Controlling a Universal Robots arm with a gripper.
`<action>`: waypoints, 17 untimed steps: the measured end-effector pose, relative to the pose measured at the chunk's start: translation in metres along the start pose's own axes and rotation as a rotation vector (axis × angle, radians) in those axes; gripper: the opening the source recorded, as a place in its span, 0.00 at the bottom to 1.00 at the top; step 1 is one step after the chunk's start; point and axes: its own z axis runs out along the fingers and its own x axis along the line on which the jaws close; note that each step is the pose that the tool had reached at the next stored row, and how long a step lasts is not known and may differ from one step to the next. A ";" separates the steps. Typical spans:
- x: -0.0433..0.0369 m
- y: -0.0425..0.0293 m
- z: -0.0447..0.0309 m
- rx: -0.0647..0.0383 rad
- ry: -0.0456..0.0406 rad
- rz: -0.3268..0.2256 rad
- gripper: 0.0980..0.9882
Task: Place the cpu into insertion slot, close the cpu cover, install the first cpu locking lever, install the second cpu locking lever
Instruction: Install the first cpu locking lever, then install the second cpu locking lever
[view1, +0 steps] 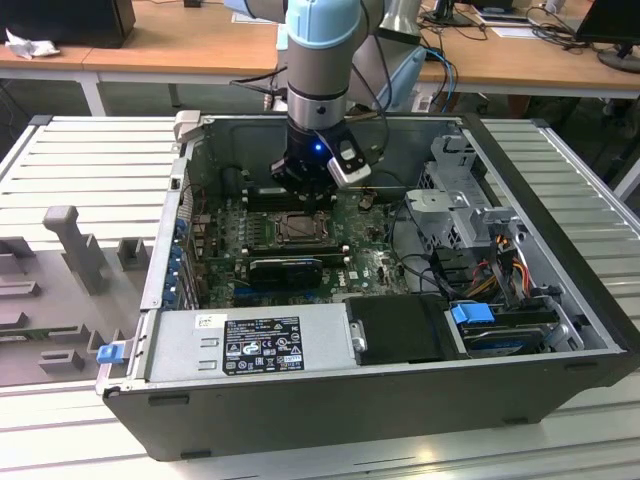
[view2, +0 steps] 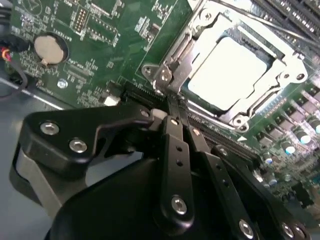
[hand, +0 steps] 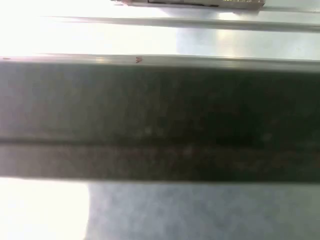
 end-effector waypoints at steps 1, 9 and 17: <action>0.0000 0.0005 -0.0050 0.000 0.0001 0.000 0.01; -0.0001 -0.0028 -0.0151 0.000 0.0001 0.000 0.01; -0.0003 -0.0085 -0.0289 0.000 0.0001 0.000 0.01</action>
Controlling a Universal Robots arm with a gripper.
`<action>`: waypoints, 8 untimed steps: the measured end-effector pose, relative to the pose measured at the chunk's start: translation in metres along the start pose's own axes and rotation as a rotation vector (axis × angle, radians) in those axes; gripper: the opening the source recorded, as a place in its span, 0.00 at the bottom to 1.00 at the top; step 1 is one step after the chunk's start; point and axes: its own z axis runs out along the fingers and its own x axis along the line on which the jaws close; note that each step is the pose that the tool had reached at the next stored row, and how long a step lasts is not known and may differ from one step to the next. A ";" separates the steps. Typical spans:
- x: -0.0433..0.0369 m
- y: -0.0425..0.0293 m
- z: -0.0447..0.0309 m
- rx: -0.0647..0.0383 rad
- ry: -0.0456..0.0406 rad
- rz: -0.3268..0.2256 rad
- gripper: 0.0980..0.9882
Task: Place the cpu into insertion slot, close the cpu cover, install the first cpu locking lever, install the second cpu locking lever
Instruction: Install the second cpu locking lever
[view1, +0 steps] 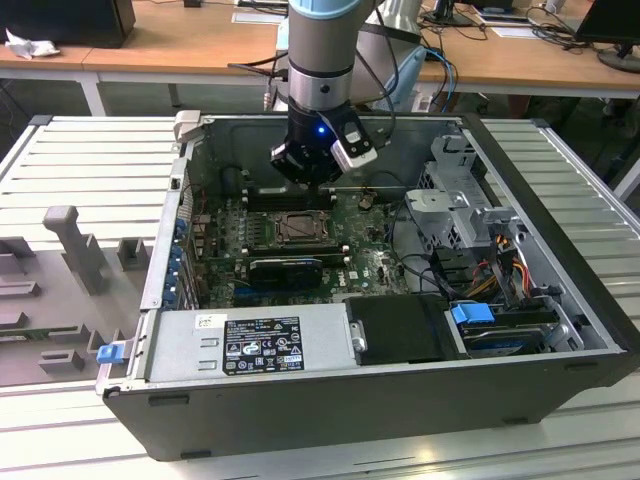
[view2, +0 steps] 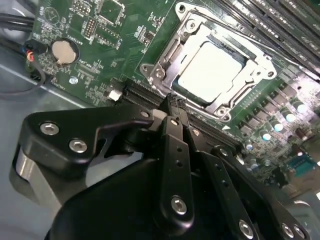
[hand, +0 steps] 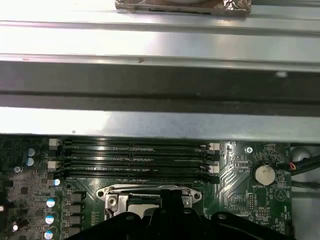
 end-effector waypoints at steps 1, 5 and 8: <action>0.0000 -0.0011 -0.0005 0.000 -0.0001 0.000 0.01; 0.0006 -0.0340 -0.0035 0.000 0.0000 0.000 0.01; 0.0009 -0.0461 -0.0048 0.000 -0.0001 0.000 0.01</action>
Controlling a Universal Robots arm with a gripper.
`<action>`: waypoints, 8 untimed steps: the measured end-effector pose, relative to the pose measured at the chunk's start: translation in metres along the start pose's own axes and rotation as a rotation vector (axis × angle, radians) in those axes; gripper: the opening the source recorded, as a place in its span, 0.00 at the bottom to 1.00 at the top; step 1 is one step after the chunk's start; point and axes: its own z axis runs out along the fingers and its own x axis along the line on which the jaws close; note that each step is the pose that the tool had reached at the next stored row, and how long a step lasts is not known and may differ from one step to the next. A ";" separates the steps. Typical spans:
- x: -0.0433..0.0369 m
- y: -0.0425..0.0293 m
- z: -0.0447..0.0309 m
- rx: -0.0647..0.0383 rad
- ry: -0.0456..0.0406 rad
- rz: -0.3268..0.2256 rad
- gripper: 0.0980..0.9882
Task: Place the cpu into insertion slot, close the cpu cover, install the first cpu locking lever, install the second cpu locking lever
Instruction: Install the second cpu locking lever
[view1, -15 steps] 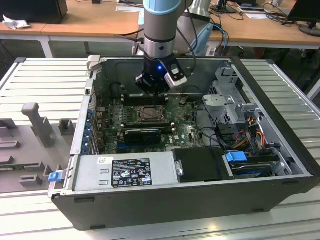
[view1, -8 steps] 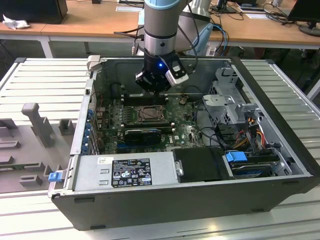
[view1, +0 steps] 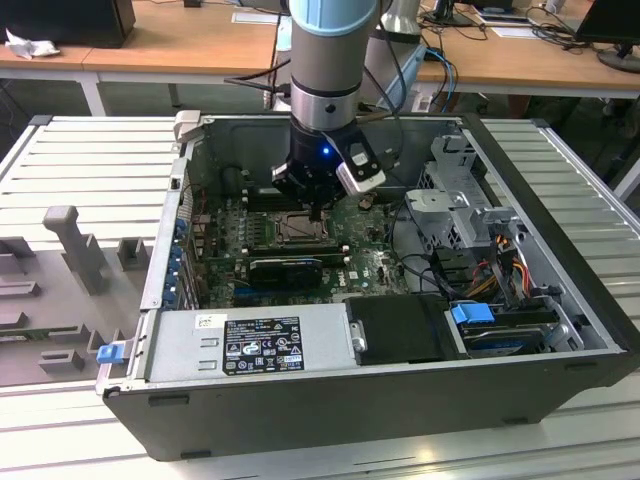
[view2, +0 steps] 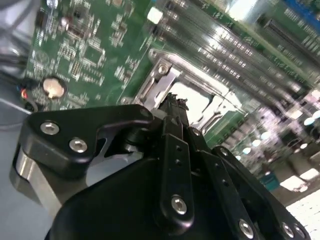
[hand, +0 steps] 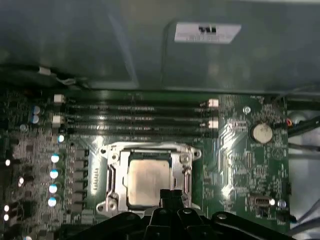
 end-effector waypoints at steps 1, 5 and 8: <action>0.0000 -0.0019 -0.0012 0.000 0.0000 0.001 0.01; 0.0001 -0.0090 -0.0047 0.000 -0.0001 0.001 0.01; 0.0003 -0.0157 -0.0052 0.000 -0.0002 0.001 0.01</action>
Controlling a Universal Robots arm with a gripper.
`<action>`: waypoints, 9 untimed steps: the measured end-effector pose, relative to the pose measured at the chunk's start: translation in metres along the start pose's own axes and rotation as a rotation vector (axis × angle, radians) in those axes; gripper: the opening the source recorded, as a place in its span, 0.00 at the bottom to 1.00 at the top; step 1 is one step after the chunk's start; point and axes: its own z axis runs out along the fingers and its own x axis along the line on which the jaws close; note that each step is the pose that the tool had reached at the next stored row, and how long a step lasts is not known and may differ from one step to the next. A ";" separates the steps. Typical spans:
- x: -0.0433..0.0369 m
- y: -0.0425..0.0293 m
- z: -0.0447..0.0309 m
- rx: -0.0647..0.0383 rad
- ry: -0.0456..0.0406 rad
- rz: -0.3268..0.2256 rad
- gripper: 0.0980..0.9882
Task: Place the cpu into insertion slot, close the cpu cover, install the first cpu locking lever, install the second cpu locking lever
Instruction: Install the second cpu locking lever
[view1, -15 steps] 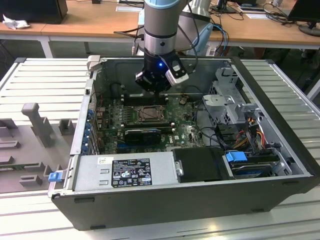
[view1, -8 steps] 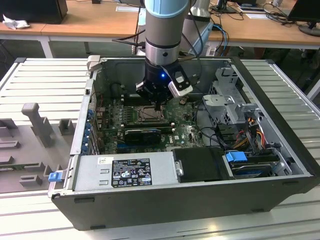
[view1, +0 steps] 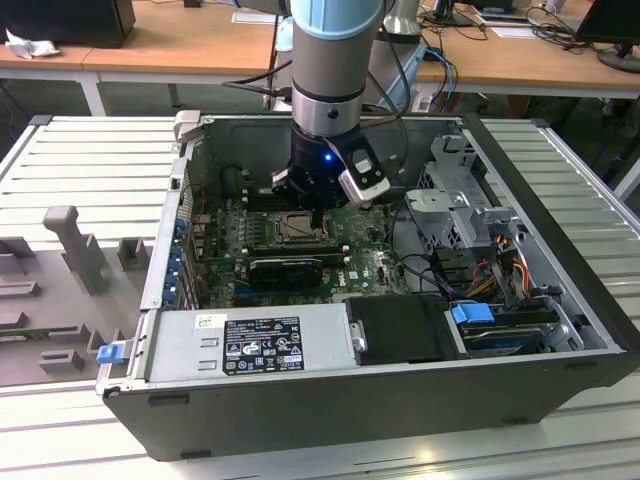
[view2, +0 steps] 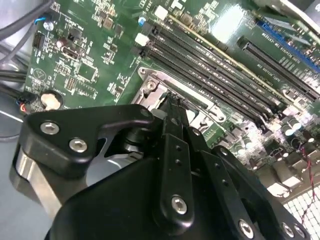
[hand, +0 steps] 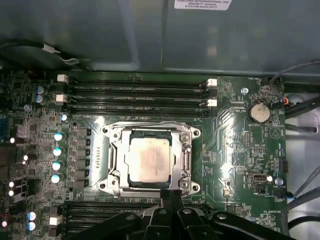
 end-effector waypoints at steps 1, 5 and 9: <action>0.0000 -0.0002 0.0000 0.000 0.0000 0.000 0.01; 0.0001 -0.0051 -0.0005 0.000 0.0001 0.000 0.01; 0.0128 -0.0118 -0.0013 -0.013 0.0001 -0.003 0.01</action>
